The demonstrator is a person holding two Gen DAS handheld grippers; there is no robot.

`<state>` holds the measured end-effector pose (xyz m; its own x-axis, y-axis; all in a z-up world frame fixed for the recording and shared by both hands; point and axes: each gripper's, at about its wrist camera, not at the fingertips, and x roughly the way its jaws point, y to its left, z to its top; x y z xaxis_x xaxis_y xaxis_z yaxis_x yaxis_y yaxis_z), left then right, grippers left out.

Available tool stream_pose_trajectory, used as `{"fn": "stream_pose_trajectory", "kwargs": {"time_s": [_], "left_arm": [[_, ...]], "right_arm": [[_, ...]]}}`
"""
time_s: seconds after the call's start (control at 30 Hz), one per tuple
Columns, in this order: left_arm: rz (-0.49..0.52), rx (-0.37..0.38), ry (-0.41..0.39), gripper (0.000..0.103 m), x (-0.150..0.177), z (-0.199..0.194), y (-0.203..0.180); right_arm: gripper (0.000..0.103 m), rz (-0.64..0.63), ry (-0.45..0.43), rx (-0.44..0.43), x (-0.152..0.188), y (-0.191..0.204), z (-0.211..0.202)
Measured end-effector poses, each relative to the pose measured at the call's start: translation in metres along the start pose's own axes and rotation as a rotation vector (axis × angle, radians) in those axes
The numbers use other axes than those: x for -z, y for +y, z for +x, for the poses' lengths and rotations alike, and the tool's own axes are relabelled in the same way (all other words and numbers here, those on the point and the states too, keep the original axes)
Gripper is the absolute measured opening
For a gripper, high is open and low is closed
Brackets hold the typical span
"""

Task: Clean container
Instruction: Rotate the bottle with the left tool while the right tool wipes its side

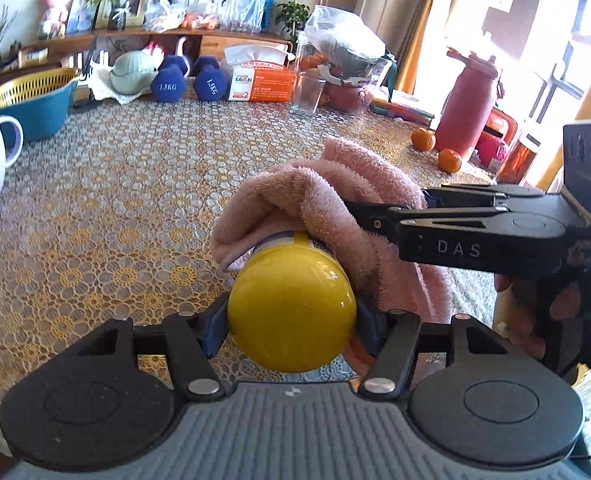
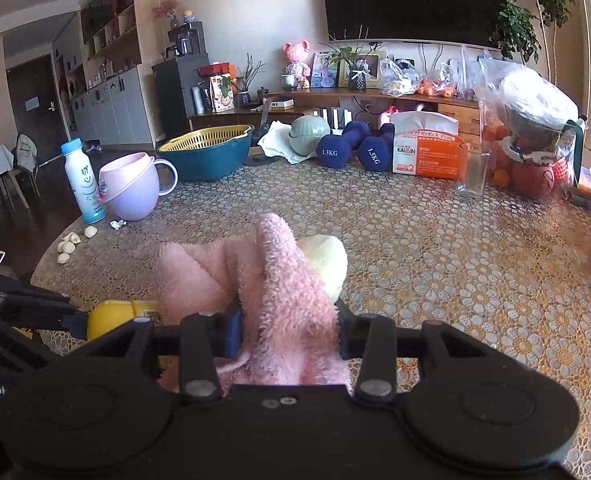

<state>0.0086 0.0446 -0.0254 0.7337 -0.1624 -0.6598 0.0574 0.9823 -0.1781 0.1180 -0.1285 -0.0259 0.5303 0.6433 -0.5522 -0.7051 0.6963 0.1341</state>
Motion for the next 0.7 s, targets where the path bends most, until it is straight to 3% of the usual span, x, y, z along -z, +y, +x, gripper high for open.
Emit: {"fn": "stream_pose_trajectory", "kwargs": {"time_s": [0.23,0.37,0.47,0.7], "left_arm": [[0.353,-0.135,-0.062,0.062,0.016,-0.003,-0.039],[0.408,-0.165,-0.07,0.062,0.021,-0.001,-0.045],[0.32,-0.136,-0.048,0.062,0.014,-0.002,-0.036],[-0.088,0.054,0.035,0.062,-0.009,-0.001,0.01]], "right_arm": [[0.041,0.013,0.006,0.032,0.001,0.0,0.007],[0.041,0.017,0.005,0.044,0.001,0.001,0.008],[0.041,0.029,-0.021,0.044,-0.002,-0.001,-0.003],[0.041,-0.012,-0.078,-0.026,-0.007,-0.001,-0.043]]}}
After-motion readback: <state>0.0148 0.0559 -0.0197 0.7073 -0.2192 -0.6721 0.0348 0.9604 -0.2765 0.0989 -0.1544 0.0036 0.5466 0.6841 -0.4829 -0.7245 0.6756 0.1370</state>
